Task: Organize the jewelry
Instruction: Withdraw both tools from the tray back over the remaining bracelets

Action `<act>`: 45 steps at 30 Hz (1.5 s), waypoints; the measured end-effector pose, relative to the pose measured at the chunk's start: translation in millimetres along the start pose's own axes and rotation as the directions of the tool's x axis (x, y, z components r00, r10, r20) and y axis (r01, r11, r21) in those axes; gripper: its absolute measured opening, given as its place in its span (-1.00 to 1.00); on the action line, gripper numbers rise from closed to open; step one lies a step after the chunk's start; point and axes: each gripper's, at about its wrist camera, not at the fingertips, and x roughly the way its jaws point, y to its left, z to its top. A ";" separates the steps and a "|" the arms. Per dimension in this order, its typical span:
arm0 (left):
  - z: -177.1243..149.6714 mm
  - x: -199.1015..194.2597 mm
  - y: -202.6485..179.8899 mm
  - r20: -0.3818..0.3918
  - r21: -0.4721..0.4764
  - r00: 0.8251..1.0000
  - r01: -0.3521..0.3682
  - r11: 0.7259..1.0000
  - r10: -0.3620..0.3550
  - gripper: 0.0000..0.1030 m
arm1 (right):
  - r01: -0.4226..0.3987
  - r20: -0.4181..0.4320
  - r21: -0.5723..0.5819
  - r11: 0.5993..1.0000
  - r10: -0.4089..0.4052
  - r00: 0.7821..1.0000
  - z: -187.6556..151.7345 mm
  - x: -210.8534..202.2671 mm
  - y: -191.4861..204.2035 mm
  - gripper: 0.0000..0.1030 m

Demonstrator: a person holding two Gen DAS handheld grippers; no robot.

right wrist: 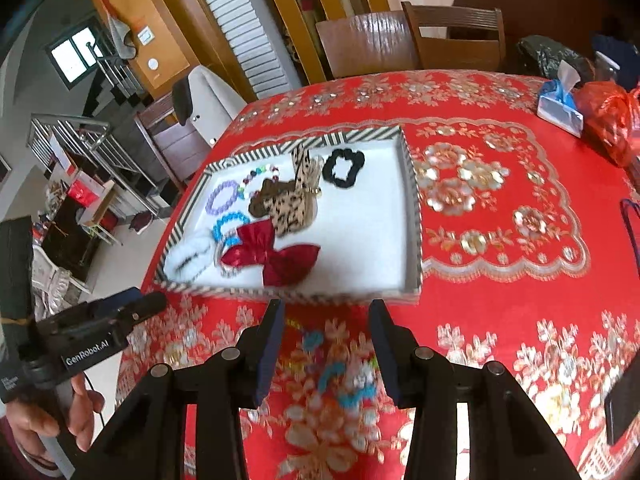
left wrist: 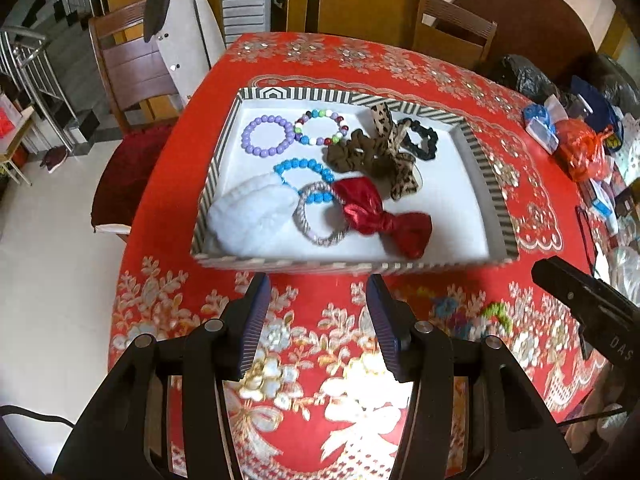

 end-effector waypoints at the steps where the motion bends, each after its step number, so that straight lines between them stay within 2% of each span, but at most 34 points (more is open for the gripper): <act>1: -2.9 -1.9 -0.5 0.000 0.005 1.000 -0.002 1.000 0.002 -0.04 | 0.002 0.001 0.000 1.000 -0.002 1.000 -3.9 -1.9 0.8 -0.20; 7: -22.5 -19.7 -0.8 0.029 0.022 1.000 -0.005 1.000 0.005 0.09 | 0.008 0.004 -0.002 1.000 -0.008 1.000 -28.3 -15.4 3.7 -0.20; 16: -46.9 -32.1 -2.1 0.054 0.038 0.998 -0.027 0.999 0.025 0.10 | 0.025 0.014 -0.001 1.000 -0.025 1.000 -55.0 -30.8 3.9 -0.19; 18: -52.3 -33.6 -2.6 0.056 0.040 0.998 -0.031 0.999 0.029 0.10 | 0.027 0.019 -0.001 1.000 -0.027 0.999 -59.7 -33.5 4.3 -0.10; 29: -66.5 -45.7 -5.5 0.080 0.055 0.996 -0.041 0.998 0.036 0.10 | 0.028 0.025 -0.025 0.999 -0.028 0.999 -70.0 -42.9 13.4 -0.06; 45: -76.3 -50.8 -14.8 0.089 0.072 0.995 -0.048 0.996 0.041 0.11 | 0.033 0.029 -0.004 0.999 -0.033 0.999 -82.9 -50.6 2.0 -0.05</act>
